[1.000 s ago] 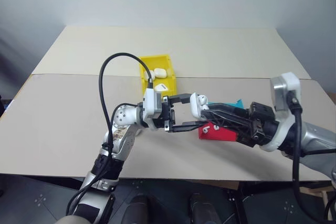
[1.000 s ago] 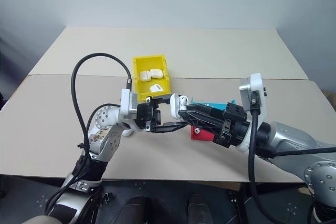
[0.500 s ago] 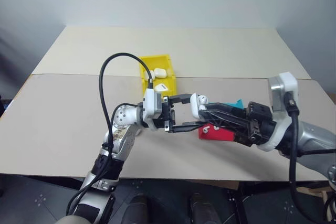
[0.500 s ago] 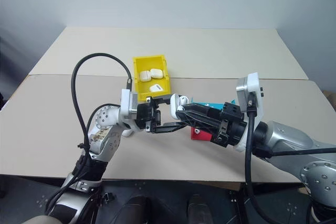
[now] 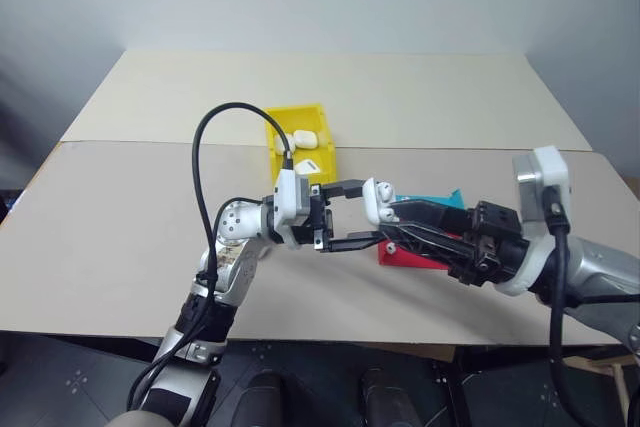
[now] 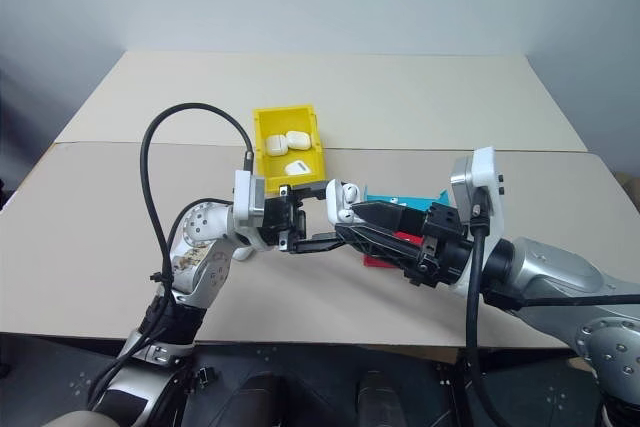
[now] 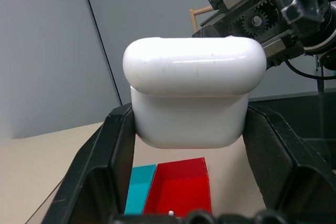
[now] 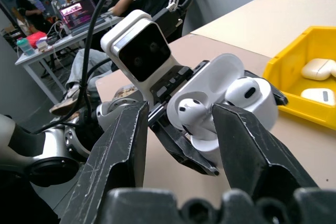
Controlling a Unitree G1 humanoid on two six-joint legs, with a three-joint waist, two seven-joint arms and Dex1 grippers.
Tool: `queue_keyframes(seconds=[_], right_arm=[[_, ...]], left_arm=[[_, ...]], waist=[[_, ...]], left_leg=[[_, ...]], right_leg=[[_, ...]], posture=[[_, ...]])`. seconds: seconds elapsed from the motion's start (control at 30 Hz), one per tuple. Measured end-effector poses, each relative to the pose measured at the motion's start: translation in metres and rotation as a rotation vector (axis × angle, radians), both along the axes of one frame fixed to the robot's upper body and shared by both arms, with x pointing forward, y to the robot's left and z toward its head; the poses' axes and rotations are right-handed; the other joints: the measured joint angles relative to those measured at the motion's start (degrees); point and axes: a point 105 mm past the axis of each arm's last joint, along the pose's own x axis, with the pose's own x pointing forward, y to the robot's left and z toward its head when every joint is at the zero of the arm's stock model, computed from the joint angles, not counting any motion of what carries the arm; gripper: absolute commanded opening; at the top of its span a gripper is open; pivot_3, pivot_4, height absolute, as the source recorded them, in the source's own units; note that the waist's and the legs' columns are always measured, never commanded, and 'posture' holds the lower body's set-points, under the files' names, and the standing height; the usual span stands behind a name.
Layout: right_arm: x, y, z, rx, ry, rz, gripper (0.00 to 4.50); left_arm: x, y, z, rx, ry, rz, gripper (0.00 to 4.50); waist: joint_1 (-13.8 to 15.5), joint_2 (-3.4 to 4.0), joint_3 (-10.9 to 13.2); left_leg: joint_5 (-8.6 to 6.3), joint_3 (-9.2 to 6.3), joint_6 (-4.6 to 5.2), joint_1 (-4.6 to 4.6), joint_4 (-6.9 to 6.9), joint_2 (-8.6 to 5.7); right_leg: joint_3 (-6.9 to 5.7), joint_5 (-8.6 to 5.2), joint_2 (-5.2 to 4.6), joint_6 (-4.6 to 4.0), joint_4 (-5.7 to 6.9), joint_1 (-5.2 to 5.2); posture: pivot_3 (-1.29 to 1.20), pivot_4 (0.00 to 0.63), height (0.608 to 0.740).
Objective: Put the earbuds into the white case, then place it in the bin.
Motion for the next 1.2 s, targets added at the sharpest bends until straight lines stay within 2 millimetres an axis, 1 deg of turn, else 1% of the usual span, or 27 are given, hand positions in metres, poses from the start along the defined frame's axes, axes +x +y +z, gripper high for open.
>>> queue_keyframes(seconds=[0.17,0.27,0.47,0.73,0.77,0.8,0.87,0.93,0.97,1.0,1.2], right_arm=[[0.004,-0.008,0.0,-0.018,-0.013,-0.05,2.44],[0.009,-0.015,-0.006,-0.033,0.011,-0.092,2.44],[0.007,-0.026,-0.003,-0.055,-0.015,-0.132,2.44],[0.004,-0.028,-0.003,-0.087,-0.046,-0.132,2.44],[0.004,-0.029,-0.003,-0.088,-0.052,-0.132,2.06],[0.004,-0.03,-0.001,-0.089,-0.061,-0.135,1.87],[0.001,-0.032,0.005,-0.097,-0.095,-0.131,1.2],[-0.006,-0.03,0.012,-0.107,-0.141,-0.105,0.47],[-0.009,-0.028,0.015,-0.113,-0.162,-0.085,0.22],[-0.013,-0.026,0.018,-0.119,-0.181,-0.062,0.05],[-0.022,-0.016,0.029,-0.156,-0.256,0.026,0.05]], left_arm=[[-0.001,-0.001,0.001,-0.007,0.001,-0.005,2.77],[-0.002,-0.003,0.004,-0.026,-0.004,-0.018,2.77],[-0.003,-0.003,0.006,-0.041,-0.007,-0.025,2.77],[-0.003,-0.003,0.009,-0.049,-0.021,-0.025,2.77],[-0.003,-0.003,0.009,-0.049,-0.021,-0.025,2.77],[-0.003,-0.003,0.009,-0.049,-0.021,-0.025,2.77],[-0.003,-0.002,0.009,-0.048,-0.021,-0.025,2.77],[-0.003,-0.001,0.008,-0.05,-0.019,-0.029,2.77],[-0.004,-0.001,0.008,-0.05,-0.018,-0.032,2.77],[-0.004,-0.001,0.008,-0.05,-0.019,-0.036,2.77],[-0.01,0.002,0.009,-0.056,-0.022,-0.1,2.77]], waist=[[0.0,0.0,0.0],[0.1,-0.01,0.0],[0.1,-0.01,0.0],[0.1,-0.02,0.0],[0.1,-0.02,0.0],[0.1,-0.02,0.0],[0.1,-0.02,0.0],[0.1,-0.02,0.0],[0.1,-0.02,0.0],[0.1,-0.02,0.0],[0.0,-0.03,0.0]], left_leg=[[0.0,0.0,0.0,-0.01,0.0,0.0],[0.0,0.0,0.0,0.0,0.01,0.0],[0.0,0.0,0.0,0.01,0.01,0.0],[0.0,0.0,0.0,0.02,0.01,0.0],[0.0,0.0,0.0,0.01,0.02,0.0],[0.0,0.0,0.0,0.02,0.02,0.0],[0.0,0.0,0.0,0.02,0.01,-0.01],[0.0,0.0,0.0,0.02,0.01,-0.01],[0.0,0.0,0.0,0.02,0.01,0.0],[0.0,0.0,0.0,0.02,0.01,0.0],[0.0,0.0,0.0,0.1,0.02,0.0]], right_leg=[[0.0,0.0,0.0,0.0,0.0,0.0],[0.0,0.0,-0.01,0.01,0.0,0.01],[0.0,0.0,0.0,0.01,0.0,0.02],[0.0,0.0,0.0,0.01,0.0,0.03],[0.0,0.01,0.0,0.01,0.0,0.03],[0.0,0.01,0.0,0.01,-0.01,0.03],[0.0,0.01,0.0,0.01,-0.01,0.03],[0.0,0.0,0.0,0.01,-0.01,0.03],[0.0,0.01,0.0,0.01,-0.02,0.03],[0.0,0.01,0.0,0.01,-0.01,0.04],[0.0,0.01,0.0,0.01,-0.01,0.1]], posture=[[0.0,0.15,0.74],[0.0,0.15,0.74],[0.0,0.15,0.74],[0.0,0.15,0.74],[0.0,0.15,0.74],[0.0,0.15,0.74],[0.0,0.15,0.74],[0.0,0.15,0.74],[0.0,0.15,0.74],[0.0,0.15,0.74],[0.0,0.15,0.74]])
